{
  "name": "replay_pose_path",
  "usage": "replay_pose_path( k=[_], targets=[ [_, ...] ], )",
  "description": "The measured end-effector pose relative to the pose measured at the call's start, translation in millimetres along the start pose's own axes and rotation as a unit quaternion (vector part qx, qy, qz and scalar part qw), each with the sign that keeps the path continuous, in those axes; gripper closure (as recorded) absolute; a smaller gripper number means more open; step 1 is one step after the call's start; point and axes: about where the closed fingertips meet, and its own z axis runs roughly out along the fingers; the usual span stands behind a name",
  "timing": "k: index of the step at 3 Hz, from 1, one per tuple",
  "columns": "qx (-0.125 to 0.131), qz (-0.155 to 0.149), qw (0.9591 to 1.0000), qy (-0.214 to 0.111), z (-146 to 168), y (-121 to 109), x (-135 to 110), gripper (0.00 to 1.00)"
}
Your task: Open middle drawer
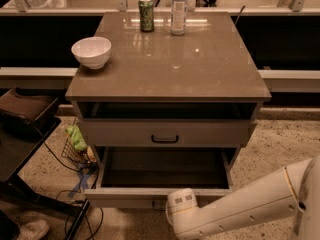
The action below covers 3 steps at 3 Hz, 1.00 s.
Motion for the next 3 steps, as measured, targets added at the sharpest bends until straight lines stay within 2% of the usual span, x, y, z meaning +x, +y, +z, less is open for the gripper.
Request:
replay_pose_path(
  k=[1,3],
  targets=[
    [-0.001,0.002,1.0,0.002,-2.3,-9.4,6.4,0.99],
    [-0.001,0.002,1.0,0.002,-0.7,-9.7,2.8,1.0]
  ],
)
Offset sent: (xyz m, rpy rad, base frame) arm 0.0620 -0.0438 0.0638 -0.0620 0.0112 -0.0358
